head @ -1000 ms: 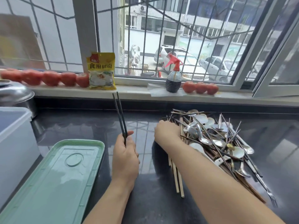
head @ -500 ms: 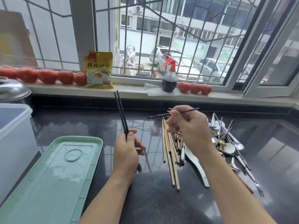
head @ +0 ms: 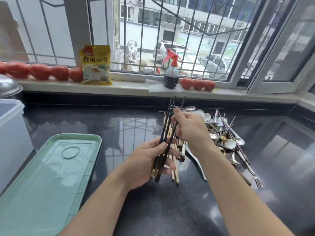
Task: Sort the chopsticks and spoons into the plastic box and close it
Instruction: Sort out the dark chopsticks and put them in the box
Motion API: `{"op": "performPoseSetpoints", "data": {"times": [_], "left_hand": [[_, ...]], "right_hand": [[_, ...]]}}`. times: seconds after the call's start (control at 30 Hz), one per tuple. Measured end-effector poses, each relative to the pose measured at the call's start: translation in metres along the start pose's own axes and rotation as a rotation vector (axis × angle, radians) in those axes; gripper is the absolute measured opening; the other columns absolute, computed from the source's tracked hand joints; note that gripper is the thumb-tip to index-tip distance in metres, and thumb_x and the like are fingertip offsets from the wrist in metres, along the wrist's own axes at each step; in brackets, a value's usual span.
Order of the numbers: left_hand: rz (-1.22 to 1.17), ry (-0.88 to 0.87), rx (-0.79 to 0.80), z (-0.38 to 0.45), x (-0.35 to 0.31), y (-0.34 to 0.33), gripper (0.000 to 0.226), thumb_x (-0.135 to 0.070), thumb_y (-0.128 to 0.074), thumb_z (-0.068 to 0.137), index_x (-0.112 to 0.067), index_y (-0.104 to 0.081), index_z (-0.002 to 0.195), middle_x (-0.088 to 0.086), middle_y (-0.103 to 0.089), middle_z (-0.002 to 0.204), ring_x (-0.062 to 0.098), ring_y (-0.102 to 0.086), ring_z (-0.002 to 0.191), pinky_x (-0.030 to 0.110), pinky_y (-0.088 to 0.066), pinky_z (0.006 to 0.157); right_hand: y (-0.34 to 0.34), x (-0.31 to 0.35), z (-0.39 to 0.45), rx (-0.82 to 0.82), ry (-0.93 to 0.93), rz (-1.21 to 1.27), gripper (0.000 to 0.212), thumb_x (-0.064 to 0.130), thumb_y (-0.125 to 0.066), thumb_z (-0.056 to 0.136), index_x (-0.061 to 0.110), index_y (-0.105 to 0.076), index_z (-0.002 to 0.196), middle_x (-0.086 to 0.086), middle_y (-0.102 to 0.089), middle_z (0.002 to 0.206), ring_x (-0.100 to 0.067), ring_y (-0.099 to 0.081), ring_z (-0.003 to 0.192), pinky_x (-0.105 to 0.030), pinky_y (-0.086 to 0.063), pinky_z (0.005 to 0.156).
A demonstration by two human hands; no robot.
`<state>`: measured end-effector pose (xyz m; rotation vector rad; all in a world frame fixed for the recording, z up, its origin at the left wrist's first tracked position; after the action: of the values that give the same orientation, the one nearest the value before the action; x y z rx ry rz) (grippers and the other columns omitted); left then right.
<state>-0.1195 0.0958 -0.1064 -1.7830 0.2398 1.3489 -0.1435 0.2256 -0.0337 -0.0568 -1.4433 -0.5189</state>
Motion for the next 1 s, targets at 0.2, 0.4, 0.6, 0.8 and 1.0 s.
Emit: {"op": "performPoseSetpoints", "data": {"times": [0.2, 0.4, 0.6, 0.8, 1.0], "left_hand": [[0.133, -0.436, -0.459, 0.004, -0.024, 0.047, 0.016, -0.011, -0.04, 0.111, -0.01, -0.056, 0.112, 0.005, -0.051, 0.074, 0.018, -0.047, 0.056, 0.031, -0.044, 0.052], [0.728, -0.524, -0.545, 0.004, -0.024, 0.043, 0.022, -0.014, -0.041, 0.11, -0.03, -0.056, 0.106, 0.0, -0.052, 0.07, 0.017, -0.051, 0.062, 0.03, -0.049, 0.061], [0.508, -0.399, -0.575, 0.008, -0.016, 0.058, 0.017, -0.021, -0.04, 0.111, -0.026, -0.055, 0.105, -0.007, -0.041, 0.064, 0.014, -0.035, 0.055, 0.035, -0.031, 0.049], [0.225, -0.329, -0.581, 0.006, -0.013, 0.054, 0.021, -0.02, -0.043, 0.111, -0.005, -0.058, 0.114, -0.001, -0.033, 0.064, 0.013, -0.026, 0.05, 0.026, -0.023, 0.041], [0.126, -0.266, -0.542, 0.011, -0.006, 0.053, 0.018, -0.018, -0.042, 0.111, -0.008, -0.056, 0.107, -0.001, -0.046, 0.062, 0.011, -0.033, 0.047, 0.024, -0.025, 0.041]], "right_hand": [[0.002, -0.025, -0.023, 0.039, 0.094, -0.207, 0.017, 0.016, -0.056, 0.102, 0.017, -0.071, 0.11, 0.001, -0.073, 0.082, -0.009, -0.065, 0.062, -0.027, -0.054, 0.063], [0.091, -0.067, -0.031, -0.306, 0.157, -0.796, 0.016, 0.011, -0.062, 0.095, 0.014, -0.077, 0.1, -0.003, -0.069, 0.097, -0.025, -0.06, 0.096, -0.032, -0.044, 0.082], [0.123, -0.076, 0.007, -0.267, 0.061, -1.103, 0.016, 0.023, -0.061, 0.096, 0.019, -0.075, 0.104, -0.009, -0.06, 0.111, -0.031, -0.048, 0.108, -0.04, -0.04, 0.095], [0.104, -0.08, 0.033, -0.204, 0.115, -1.363, 0.02, 0.036, -0.07, 0.09, 0.018, -0.07, 0.1, -0.005, -0.055, 0.113, -0.028, -0.048, 0.109, -0.042, -0.045, 0.095], [0.095, -0.081, 0.031, -0.115, 0.238, -1.493, 0.016, 0.037, -0.069, 0.091, 0.023, -0.073, 0.099, 0.0, -0.053, 0.108, -0.024, -0.046, 0.105, -0.039, -0.045, 0.09]]}}
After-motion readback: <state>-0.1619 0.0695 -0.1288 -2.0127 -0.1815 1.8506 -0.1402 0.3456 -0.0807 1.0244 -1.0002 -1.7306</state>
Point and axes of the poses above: each hand's wrist, its own z-axis towards the middle knuckle, its own y-axis out of the back of the hand, x = y × z, the point moved 7 cm from there along z, towards the middle knuckle
